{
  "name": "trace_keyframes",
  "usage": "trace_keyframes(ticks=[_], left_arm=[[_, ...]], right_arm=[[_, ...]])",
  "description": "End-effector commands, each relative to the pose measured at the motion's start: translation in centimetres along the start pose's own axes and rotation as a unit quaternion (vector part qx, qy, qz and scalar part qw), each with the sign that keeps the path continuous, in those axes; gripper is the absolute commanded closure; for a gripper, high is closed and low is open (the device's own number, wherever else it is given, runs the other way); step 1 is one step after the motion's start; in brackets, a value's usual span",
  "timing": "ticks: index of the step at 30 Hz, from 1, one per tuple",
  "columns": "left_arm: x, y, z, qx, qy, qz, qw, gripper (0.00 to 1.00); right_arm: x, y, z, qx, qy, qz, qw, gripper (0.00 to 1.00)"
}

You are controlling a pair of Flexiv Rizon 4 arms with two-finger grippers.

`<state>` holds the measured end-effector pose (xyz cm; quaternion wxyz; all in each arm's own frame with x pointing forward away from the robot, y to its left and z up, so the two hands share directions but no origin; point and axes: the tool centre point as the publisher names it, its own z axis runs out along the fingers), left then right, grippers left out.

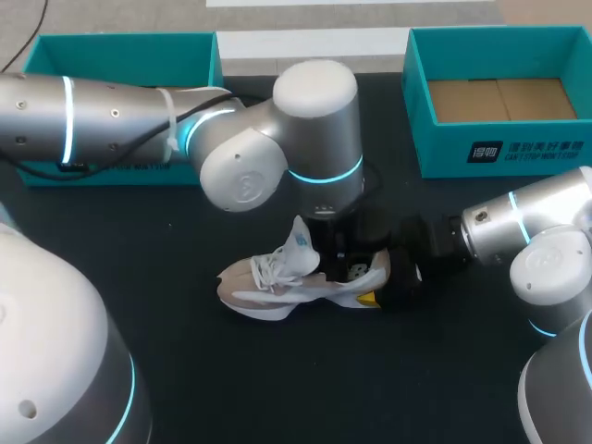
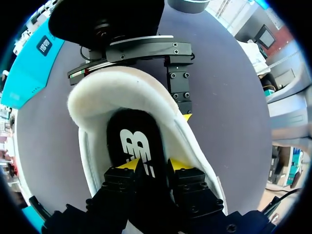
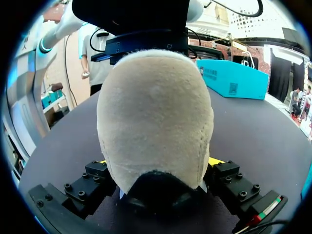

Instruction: Take the shoe out of the shoebox, open the shoe tongue, remove and reinsert the insole, then place the shoe into the shoebox

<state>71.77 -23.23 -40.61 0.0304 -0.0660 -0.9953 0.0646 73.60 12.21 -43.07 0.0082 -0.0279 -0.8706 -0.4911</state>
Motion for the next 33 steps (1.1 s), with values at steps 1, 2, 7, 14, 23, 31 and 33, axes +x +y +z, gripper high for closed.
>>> trace_keyframes(ticks=[1, 2, 7, 14, 23, 31, 33], left_arm=[[-0.1, 0.3, 3.1, -0.023, -0.031, -0.006, 0.999, 0.67], [-0.3, 0.4, 3.6, -0.025, -0.032, -0.008, 0.999, 0.70], [-0.8, 0.9, 4.7, -0.037, -0.052, -0.021, 0.998, 0.94], [-1.6, 1.8, 5.0, -0.052, -0.083, -0.030, 0.995, 1.00], [-2.4, 2.7, 2.6, -0.043, -0.108, -0.041, 0.992, 1.00], [-2.4, 2.9, 0.9, -0.015, -0.064, -0.045, 0.997, 1.00], [-2.3, 2.8, 0.3, -0.007, -0.048, -0.046, 0.998, 1.00]], right_arm=[[-0.2, -0.3, 0.6, 0.002, -0.001, 0.001, 1.000, 1.00], [-0.2, -0.3, 0.6, 0.002, -0.001, 0.001, 1.000, 1.00], [-0.2, -0.3, 0.6, 0.002, -0.001, 0.001, 1.000, 1.00], [-0.2, -0.3, 0.6, 0.002, -0.001, 0.001, 1.000, 1.00], [-0.2, -0.3, 0.6, 0.002, -0.001, 0.001, 1.000, 1.00], [-0.2, -0.3, 0.6, 0.002, -0.001, 0.001, 1.000, 1.00], [-0.2, -0.3, 0.6, 0.002, -0.001, 0.001, 1.000, 1.00]])
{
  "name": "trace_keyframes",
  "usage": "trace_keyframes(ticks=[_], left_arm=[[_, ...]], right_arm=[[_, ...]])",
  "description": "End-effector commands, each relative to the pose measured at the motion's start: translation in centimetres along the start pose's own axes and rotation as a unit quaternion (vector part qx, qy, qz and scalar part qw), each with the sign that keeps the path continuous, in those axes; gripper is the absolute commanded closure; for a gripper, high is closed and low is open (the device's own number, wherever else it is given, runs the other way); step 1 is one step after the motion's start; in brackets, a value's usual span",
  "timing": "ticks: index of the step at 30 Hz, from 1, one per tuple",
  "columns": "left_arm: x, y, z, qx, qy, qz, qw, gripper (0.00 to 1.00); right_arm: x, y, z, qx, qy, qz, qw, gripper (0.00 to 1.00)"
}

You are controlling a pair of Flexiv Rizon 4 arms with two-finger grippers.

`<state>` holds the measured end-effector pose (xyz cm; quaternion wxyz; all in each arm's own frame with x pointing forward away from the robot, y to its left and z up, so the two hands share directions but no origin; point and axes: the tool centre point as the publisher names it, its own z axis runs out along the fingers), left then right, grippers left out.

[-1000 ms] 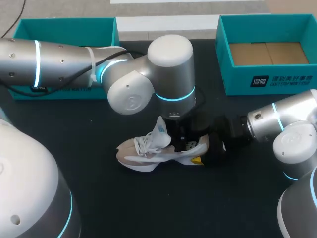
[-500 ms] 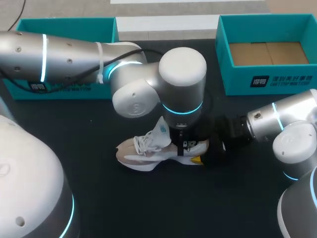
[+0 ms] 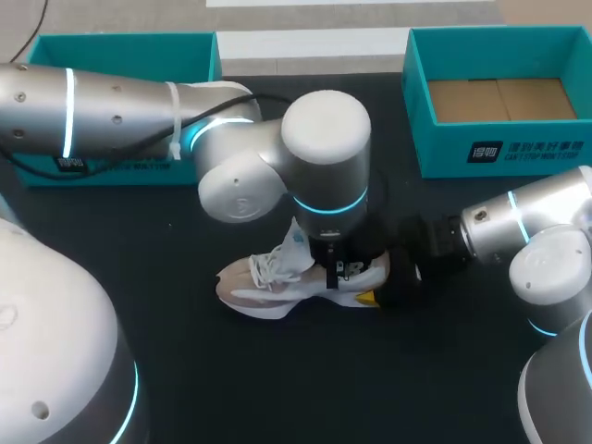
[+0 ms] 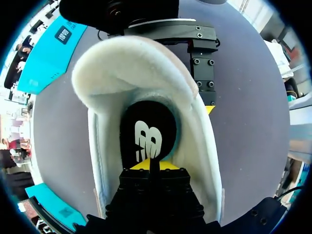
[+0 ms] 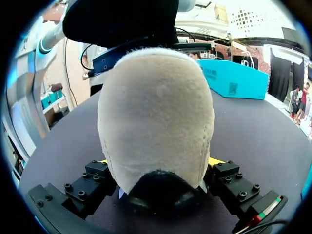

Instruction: Take the shoe out of the shoebox, open the shoe tongue, remove and reinsert the insole, then place the shoe into the shoebox

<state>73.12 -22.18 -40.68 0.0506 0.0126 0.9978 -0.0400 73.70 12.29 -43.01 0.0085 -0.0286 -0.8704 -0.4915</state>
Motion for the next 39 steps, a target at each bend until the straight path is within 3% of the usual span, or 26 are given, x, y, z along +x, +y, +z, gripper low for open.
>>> trace_keyframes(ticks=[1, 22, 39], left_arm=[[-1.1, 1.5, 0.5, 0.023, 0.039, 0.003, 0.999, 1.00], [0.2, 1.9, -4.4, 0.062, 0.081, 0.025, 0.995, 1.00], [-0.3, 2.6, -7.5, 0.111, 0.089, 0.013, 0.990, 1.00]], right_arm=[[-0.1, -0.4, 0.5, 0.002, 0.000, 0.000, 1.000, 1.00], [-0.1, -0.4, 0.5, 0.002, 0.000, 0.000, 1.000, 1.00], [-0.1, -0.4, 0.5, 0.002, 0.000, 0.000, 1.000, 1.00]])
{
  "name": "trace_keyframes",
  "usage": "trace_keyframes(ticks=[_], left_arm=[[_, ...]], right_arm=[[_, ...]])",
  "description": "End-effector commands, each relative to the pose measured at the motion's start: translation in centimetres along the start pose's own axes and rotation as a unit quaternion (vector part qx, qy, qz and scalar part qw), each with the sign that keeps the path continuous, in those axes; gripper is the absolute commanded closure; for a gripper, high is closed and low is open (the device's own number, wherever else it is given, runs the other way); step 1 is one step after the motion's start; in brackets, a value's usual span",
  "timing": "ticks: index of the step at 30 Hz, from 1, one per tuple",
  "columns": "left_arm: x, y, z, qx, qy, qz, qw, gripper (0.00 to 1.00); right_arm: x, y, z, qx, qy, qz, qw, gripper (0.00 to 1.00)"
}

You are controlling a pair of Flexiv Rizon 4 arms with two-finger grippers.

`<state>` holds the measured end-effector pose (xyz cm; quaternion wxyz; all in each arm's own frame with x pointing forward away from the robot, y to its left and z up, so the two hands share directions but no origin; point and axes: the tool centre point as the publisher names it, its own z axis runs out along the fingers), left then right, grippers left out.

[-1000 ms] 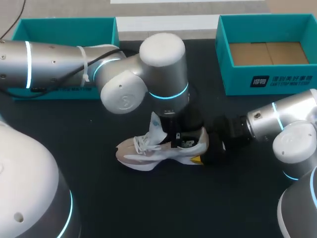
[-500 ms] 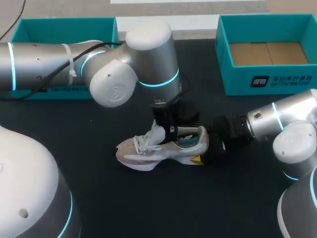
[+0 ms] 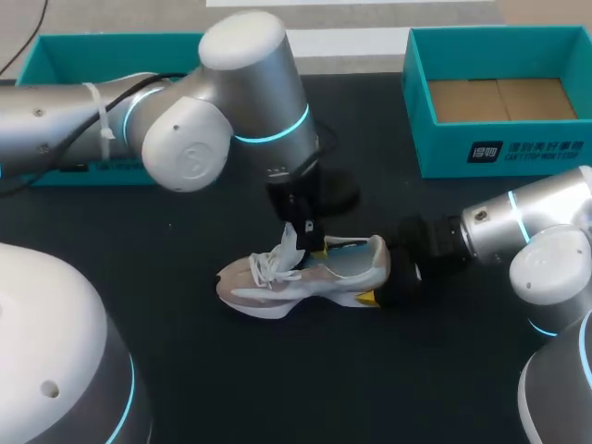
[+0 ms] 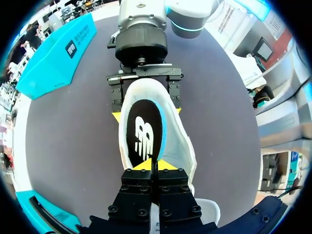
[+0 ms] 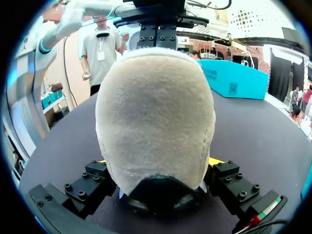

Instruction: Take the shoe out of the shoebox, open the shoe tongue, remove and reinsert the insole, then place the shoe into the shoebox

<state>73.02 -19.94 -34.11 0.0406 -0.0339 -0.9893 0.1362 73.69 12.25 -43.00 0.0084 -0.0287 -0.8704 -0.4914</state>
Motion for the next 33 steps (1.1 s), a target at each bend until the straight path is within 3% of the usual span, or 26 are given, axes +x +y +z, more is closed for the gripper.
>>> trace_keyframes(ticks=[1, 23, 33], left_arm=[[0.5, 0.6, -1.0, 0.015, -0.002, 0.003, 1.000, 1.00], [0.6, -5.4, -4.0, 0.080, -0.016, 0.037, 0.996, 1.00], [0.6, -7.1, -4.0, 0.097, -0.013, 0.040, 0.994, 1.00]], right_arm=[[-0.1, -0.4, 0.6, 0.002, 0.000, 0.000, 1.000, 1.00], [-0.1, -0.4, 0.6, 0.002, 0.000, 0.000, 1.000, 1.00], [-0.1, -0.4, 0.6, 0.002, 0.000, 0.000, 1.000, 1.00]])
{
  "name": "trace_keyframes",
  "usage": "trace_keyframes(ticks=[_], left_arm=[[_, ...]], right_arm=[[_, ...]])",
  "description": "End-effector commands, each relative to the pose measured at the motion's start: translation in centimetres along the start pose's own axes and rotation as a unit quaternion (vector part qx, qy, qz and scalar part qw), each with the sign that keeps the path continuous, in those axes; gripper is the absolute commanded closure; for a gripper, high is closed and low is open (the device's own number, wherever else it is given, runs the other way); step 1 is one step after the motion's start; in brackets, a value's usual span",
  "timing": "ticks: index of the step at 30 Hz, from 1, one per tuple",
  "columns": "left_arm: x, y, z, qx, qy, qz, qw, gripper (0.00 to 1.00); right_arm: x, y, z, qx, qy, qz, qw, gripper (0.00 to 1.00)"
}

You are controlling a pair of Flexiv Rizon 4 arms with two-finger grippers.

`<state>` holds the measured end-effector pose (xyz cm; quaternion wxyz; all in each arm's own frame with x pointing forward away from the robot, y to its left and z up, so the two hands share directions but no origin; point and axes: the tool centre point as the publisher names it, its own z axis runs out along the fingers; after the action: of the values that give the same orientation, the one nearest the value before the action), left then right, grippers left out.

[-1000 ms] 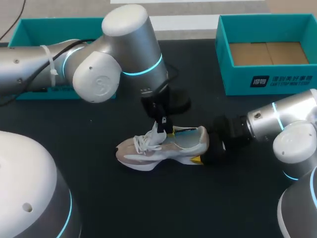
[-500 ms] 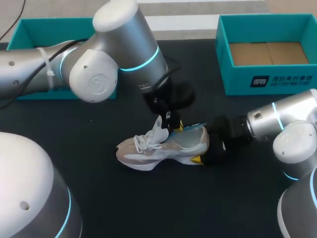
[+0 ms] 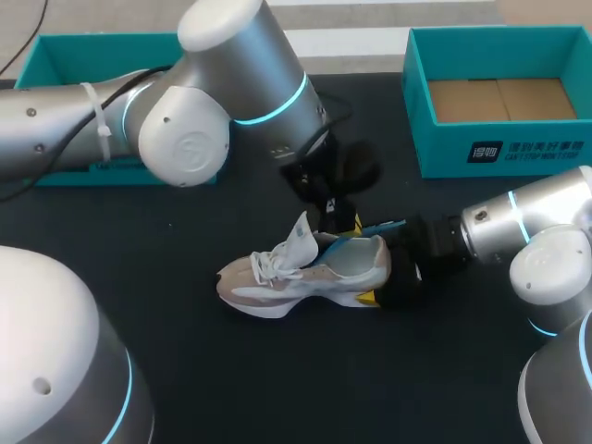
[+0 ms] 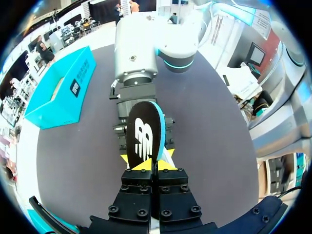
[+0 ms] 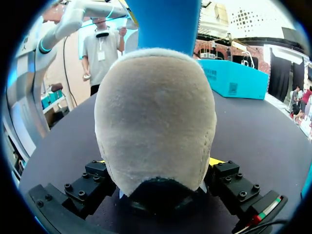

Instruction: Take the shoe out of the shoebox, open the shoe tongue, remove and reinsert the insole, then place the shoe into the shoebox

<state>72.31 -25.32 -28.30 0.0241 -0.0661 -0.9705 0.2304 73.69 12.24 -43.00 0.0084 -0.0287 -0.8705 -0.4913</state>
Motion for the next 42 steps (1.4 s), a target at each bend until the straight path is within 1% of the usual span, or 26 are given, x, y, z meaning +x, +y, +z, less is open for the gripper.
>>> trace_keyframes(ticks=[1, 4, 5, 6, 7, 10, 20, 24, 30, 33, 38, 42], left_arm=[[0.0, -0.4, 0.2, 0.005, 0.002, 0.001, 1.000, 1.00], [0.1, -0.7, 0.7, 0.014, 0.004, 0.003, 1.000, 1.00], [0.2, -0.8, 1.2, 0.007, 0.001, 0.002, 1.000, 0.93], [0.3, -0.8, 1.8, 0.004, -0.003, 0.004, 1.000, 0.82], [0.4, -0.8, 2.2, 0.003, -0.007, 0.003, 1.000, 0.74], [0.7, -0.8, 2.4, 0.004, -0.012, 0.005, 1.000, 0.57], [1.5, -0.4, 1.3, 0.000, -0.098, 0.024, 0.995, 0.57], [1.1, -0.5, 1.0, -0.007, -0.133, 0.025, 0.991, 0.58], [0.1, -0.6, 1.0, -0.025, -0.186, 0.011, 0.982, 0.59], [-0.2, -0.9, 1.2, -0.028, -0.206, 0.005, 0.978, 0.60], [-0.3, -1.1, 2.3, -0.030, -0.208, 0.002, 0.978, 0.63], [-0.2, -1.1, 2.9, -0.031, -0.227, -0.004, 0.973, 0.64]], right_arm=[[-0.1, -0.4, 0.6, 0.002, 0.000, 0.000, 1.000, 1.00], [-0.1, -0.4, 0.6, 0.002, 0.000, 0.000, 1.000, 1.00], [-0.1, -0.4, 0.6, 0.002, 0.000, 0.000, 1.000, 1.00], [-0.1, -0.4, 0.6, 0.002, 0.000, 0.000, 1.000, 1.00], [-0.1, -0.4, 0.6, 0.002, 0.000, 0.000, 1.000, 1.00], [-0.1, -0.4, 0.6, 0.002, 0.000, 0.000, 1.000, 1.00], [-0.1, -0.4, 0.6, 0.002, 0.000, 0.000, 1.000, 1.00], [-0.1, -0.4, 0.6, 0.002, 0.000, 0.000, 1.000, 1.00], [-0.1, -0.4, 0.6, 0.002, 0.000, 0.000, 1.000, 1.00], [-0.1, -0.4, 0.6, 0.002, 0.000, 0.000, 1.000, 1.00], [-0.1, -0.4, 0.6, 0.002, 0.000, 0.000, 1.000, 1.00], [-0.1, -0.4, 0.6, 0.002, 0.000, 0.000, 1.000, 1.00]])
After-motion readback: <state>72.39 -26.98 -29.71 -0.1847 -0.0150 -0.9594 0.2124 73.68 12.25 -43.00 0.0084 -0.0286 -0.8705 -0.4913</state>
